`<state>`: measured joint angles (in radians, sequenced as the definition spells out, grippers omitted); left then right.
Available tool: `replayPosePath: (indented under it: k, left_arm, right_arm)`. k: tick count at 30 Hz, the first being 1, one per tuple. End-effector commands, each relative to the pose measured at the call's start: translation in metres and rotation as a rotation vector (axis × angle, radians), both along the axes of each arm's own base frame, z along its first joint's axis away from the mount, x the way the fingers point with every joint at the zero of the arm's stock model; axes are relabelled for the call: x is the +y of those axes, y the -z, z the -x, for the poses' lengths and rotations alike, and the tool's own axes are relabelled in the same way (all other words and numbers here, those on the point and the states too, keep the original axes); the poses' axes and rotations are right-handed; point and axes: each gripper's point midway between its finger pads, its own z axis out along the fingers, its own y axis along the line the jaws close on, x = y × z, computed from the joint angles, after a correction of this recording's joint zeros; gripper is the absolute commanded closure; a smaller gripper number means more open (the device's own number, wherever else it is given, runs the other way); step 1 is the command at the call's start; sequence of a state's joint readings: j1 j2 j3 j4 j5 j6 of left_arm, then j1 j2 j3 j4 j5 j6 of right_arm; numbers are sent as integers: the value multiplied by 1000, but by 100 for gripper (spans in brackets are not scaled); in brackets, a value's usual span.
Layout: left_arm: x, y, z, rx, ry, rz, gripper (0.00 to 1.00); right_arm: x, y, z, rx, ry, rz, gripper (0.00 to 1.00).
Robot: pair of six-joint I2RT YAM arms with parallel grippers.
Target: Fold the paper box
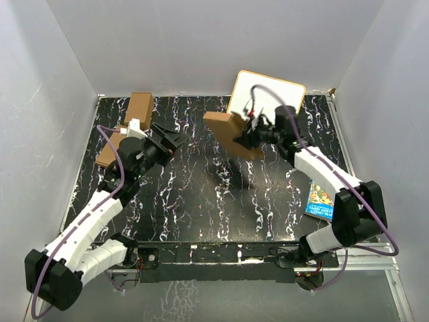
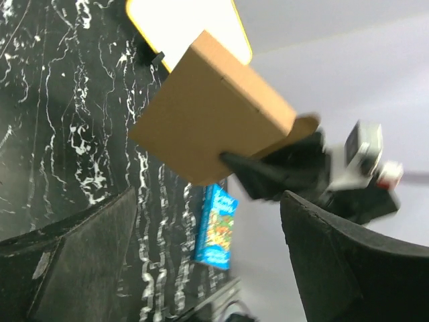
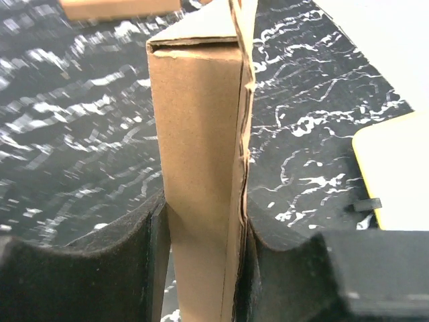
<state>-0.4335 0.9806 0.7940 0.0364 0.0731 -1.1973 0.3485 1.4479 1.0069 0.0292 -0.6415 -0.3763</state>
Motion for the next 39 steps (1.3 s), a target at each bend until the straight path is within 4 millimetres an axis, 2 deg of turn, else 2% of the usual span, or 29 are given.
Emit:
replayPosePath:
  k: [1,5,8,12,20,26,31,35,39]
  left_arm:
    - [-8,-16,16,-333,177,-149,14]
    - [-18,0,21,-362,253,-164,14]
    - [-22,22,21,-317,290,-188,13]
    - [-25,46,22,-261,326,-213,14]
    - [-20,100,20,-89,327,-277,14]
    - [-24,137,21,32,355,-285,15]
    - [-31,166,20,135,376,-300,15]
    - [-37,186,19,210,390,-344,15]
    - [-50,192,15,211,412,-368,16]
  right_arm:
    - [4,-55,24,296,-136,-291,74]
    - [-3,-50,34,590,-179,-411,74]
    - [1,-32,46,793,-200,-465,74]
    - [1,-5,49,903,-157,-515,73]
    - [4,65,44,1125,-63,-528,72]
    - [6,103,36,1163,-16,-476,66]
    - [-2,133,27,1081,63,-332,39]
    - [-14,143,23,1005,147,-245,27]
    - [-22,148,18,953,212,-191,25]
